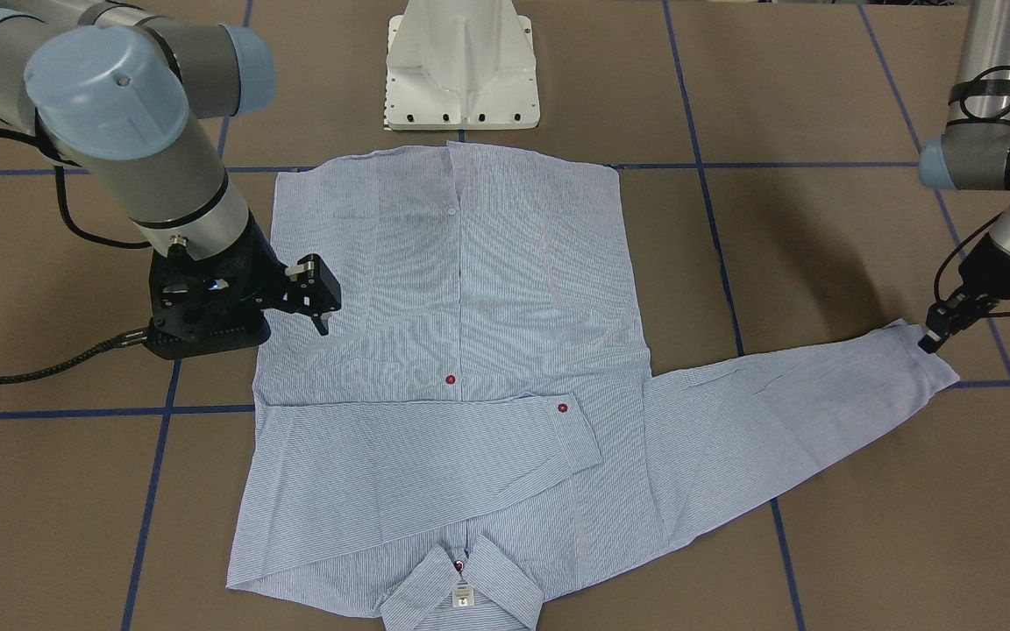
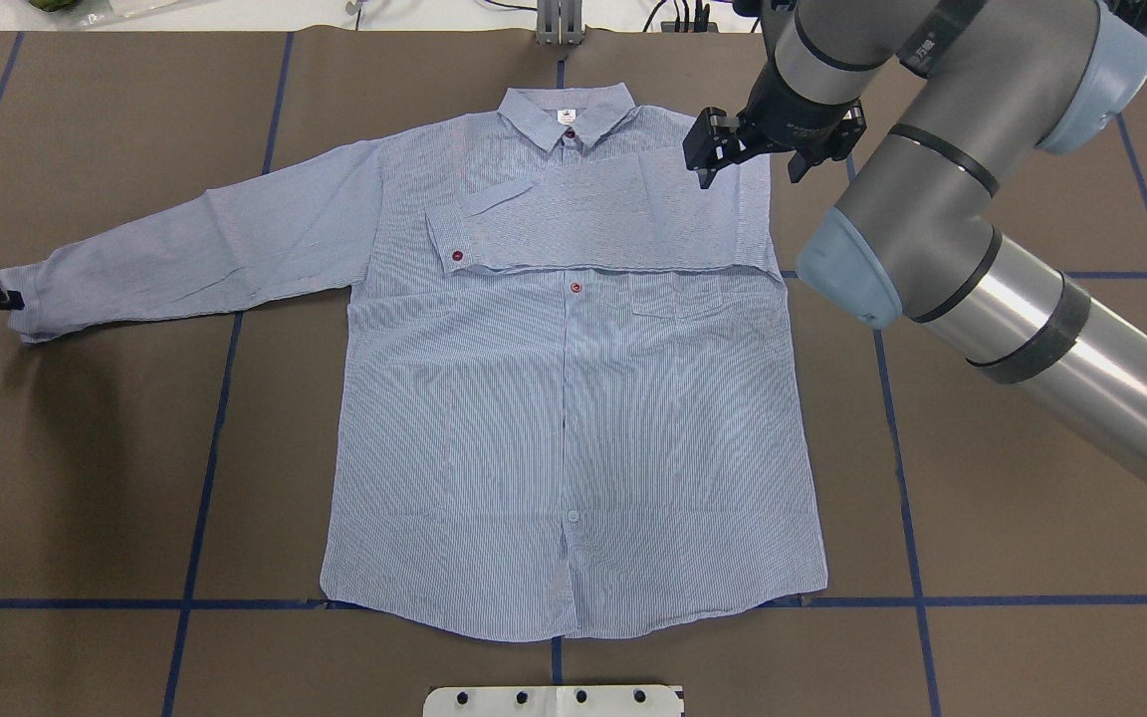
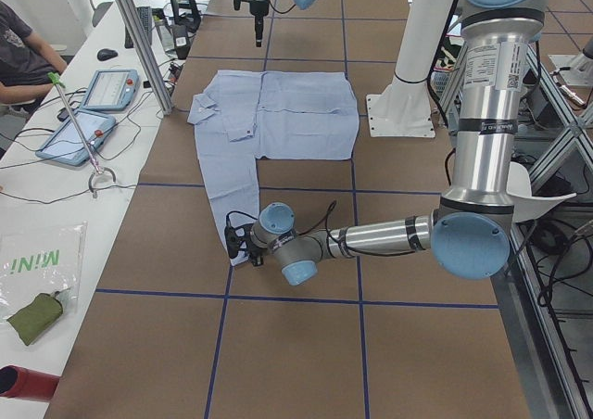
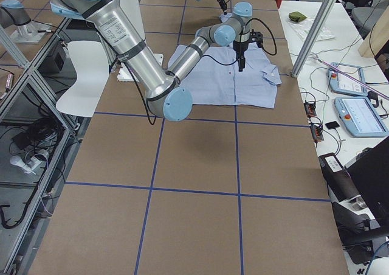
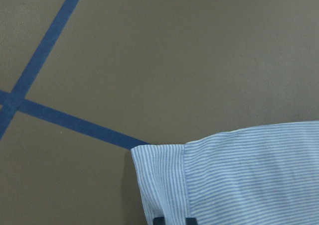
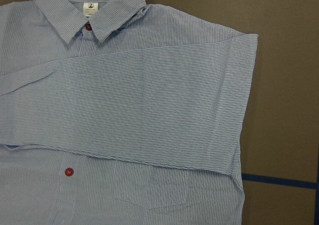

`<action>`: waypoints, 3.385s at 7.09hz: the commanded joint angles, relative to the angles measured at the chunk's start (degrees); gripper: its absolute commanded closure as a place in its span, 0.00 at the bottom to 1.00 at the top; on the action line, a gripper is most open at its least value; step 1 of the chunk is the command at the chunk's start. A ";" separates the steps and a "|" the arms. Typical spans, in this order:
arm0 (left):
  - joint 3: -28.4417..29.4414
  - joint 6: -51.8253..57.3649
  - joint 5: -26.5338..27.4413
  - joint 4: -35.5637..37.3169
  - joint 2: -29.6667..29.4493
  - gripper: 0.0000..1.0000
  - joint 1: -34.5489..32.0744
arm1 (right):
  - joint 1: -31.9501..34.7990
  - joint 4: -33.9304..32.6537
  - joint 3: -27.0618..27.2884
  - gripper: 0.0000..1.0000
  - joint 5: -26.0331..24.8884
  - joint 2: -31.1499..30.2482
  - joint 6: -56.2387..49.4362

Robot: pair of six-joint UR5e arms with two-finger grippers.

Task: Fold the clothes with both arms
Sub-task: 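Lift the other sleeve cuff with the left gripper while right arm withdraws, then fold the held sleeve across the shirt front with the left gripper, release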

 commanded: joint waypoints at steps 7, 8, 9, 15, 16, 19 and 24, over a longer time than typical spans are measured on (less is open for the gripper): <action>-26.44 -1.92 -2.33 46.67 -20.58 1.00 0.43 | 6.06 -0.07 9.01 0.00 0.76 -18.45 -17.11; -24.79 -8.03 -2.15 46.88 -25.68 1.00 2.88 | 7.64 0.28 10.68 0.00 1.72 -22.14 -20.27; -22.60 -11.22 -1.63 47.06 -30.78 1.00 5.25 | 9.92 0.63 11.30 0.00 4.16 -24.96 -23.17; -8.16 -23.47 -1.71 45.92 -56.31 1.00 9.40 | 16.18 0.55 11.49 0.00 7.79 -31.93 -33.84; -7.99 -24.69 -1.63 44.44 -56.67 1.00 10.62 | 16.18 0.63 11.57 0.00 7.79 -32.02 -33.84; -4.06 -25.31 4.66 41.02 -56.23 1.00 16.23 | 16.18 0.64 11.49 0.00 7.70 -31.93 -33.75; 20.73 -26.99 22.09 19.47 -63.34 1.00 29.68 | 16.10 0.55 11.13 0.00 7.70 -31.76 -33.40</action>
